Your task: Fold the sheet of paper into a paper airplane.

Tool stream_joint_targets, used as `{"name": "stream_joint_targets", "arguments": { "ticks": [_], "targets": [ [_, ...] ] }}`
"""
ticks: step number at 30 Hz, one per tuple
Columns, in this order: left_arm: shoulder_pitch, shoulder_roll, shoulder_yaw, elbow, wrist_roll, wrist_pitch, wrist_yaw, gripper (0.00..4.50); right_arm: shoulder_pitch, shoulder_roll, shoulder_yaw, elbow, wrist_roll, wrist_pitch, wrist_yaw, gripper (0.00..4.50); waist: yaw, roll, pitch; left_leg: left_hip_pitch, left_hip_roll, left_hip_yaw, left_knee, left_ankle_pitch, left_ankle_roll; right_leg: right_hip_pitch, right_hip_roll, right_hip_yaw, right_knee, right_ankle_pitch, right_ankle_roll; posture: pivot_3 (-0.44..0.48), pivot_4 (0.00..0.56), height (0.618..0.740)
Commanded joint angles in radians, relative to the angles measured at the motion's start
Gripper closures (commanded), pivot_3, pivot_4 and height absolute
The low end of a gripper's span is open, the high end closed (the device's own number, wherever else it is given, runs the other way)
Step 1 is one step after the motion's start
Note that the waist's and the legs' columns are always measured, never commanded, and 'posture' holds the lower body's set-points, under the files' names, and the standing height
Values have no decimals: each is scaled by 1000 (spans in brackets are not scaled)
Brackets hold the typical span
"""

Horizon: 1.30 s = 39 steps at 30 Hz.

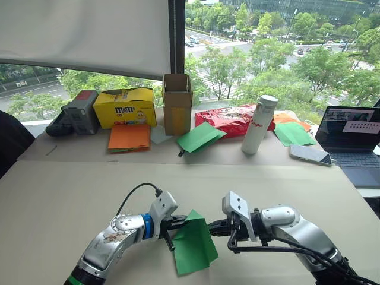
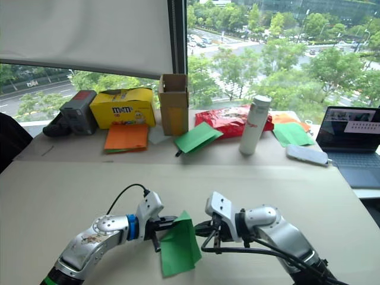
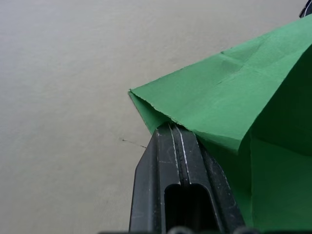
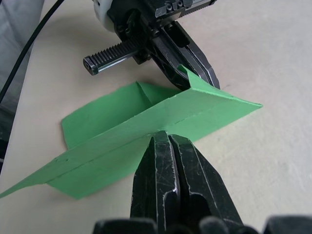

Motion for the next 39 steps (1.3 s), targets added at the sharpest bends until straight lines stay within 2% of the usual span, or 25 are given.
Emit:
{"name": "stream_joint_targets", "arguments": {
  "ticks": [1, 5, 12, 23, 27, 34, 39],
  "targets": [
    [12, 13, 97, 39, -52, 65, 10, 4500, -9, -4, -3, 11, 11, -14, 3, 4477, -1, 0, 0, 0, 0, 0, 0, 0, 0, 0, 0, 0, 0, 0, 0, 0, 150, 740],
    [20, 37, 157, 31, -108, 101, -11, 4500, -12, -2, 5, 29, 10, -21, 7, 4477, -9, 1, 1, 0, 1, 0, 0, 0, 0, -1, 1, 0, 1, 0, 0, 0, 150, 740],
    [-21, -48, 209, 16, -199, 156, 27, 4500, -26, 9, 12, 45, 7, -24, 2, 4477, 0, 1, 3, -1, 0, 0, 0, 0, 0, -2, 1, 0, 2, 0, 0, 0, 150, 740],
    [-5, -47, 62, -30, -181, 186, 10, 4500, -26, 12, 7, 38, 8, -18, -18, 4477, -2, 1, 3, -2, 0, 1, 0, 4, 4, 0, 2, 0, 3, 0, 0, 0, 150, 740],
    [-23, -57, 49, -8, -177, 181, 15, 4500, -32, 33, 11, 31, 20, -5, -34, 4477, -2, 1, 3, -2, 0, 1, 0, 1, 0, -4, 2, 0, 3, 0, 0, 0, 150, 740],
    [-36, -46, 33, 2, -170, 177, 8, 4500, -44, 60, 30, 48, 11, -8, -46, 4477, -2, 1, 3, -3, 0, 1, 0, 3, 4, -4, 2, 0, 3, 0, 0, 0, 150, 740],
    [-33, 17, 28, -19, -172, 189, -31, 4500, -59, 86, 57, 87, -7, -23, -54, 4477, -2, 1, 3, -3, 0, 1, 0, 3, 4, -4, 2, 0, 3, 0, 0, 0, 150, 740]
  ]
}}
